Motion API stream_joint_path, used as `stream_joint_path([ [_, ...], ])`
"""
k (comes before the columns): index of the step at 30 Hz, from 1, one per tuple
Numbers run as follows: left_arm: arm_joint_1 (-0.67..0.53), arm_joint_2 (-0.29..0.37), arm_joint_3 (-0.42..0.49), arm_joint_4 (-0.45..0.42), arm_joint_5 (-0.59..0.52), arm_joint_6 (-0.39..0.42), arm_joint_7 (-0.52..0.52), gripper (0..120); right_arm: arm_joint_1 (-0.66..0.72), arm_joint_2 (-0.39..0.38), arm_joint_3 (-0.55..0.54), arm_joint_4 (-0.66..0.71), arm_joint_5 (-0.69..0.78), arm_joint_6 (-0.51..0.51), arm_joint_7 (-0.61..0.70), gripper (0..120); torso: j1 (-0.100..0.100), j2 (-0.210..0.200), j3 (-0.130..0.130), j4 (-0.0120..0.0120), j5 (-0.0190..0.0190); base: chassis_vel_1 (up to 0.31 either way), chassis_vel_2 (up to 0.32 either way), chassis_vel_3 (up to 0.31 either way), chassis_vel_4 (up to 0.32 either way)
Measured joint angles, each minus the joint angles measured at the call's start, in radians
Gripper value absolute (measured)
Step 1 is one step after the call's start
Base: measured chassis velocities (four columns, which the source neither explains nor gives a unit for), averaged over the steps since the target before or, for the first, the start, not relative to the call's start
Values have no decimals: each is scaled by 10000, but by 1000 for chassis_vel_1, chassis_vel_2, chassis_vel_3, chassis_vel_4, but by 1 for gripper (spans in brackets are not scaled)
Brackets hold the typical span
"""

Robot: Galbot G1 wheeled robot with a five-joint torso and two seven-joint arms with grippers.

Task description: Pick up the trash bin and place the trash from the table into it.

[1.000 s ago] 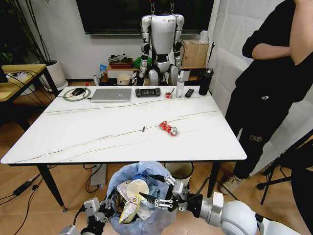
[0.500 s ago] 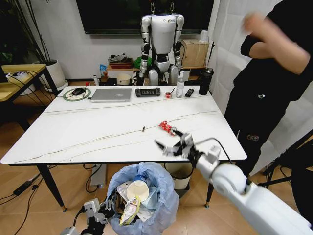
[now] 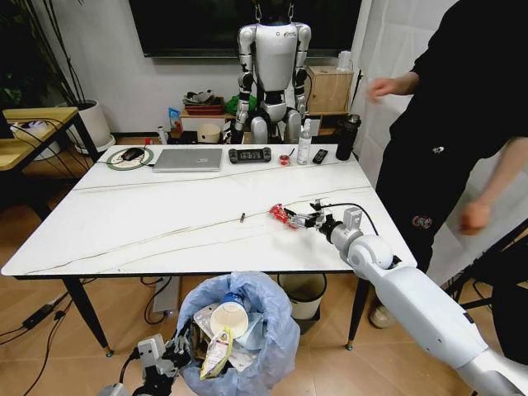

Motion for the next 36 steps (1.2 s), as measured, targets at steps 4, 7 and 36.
stream_joint_path([
  [4, -31, -5, -13, 46, -17, 0, 0, 0, 128, 170, -110, -349, -21, -38, -89, 100, 0, 0, 0, 0, -1, 0, 0, 0, 0],
  [7, -38, -6, -14, 65, -22, 1, 1, 0, 219, 294, -181, -549, -65, -36, -141, 100, 0, 0, 0, 0, 0, 0, 0, 0, 0],
  [36, -20, 62, -95, 119, -106, -13, 0, 0, 471, 661, -413, -1421, -455, 182, -476, 49, -2, 0, -1, 0, 0, 0, 0, 0, 0],
])
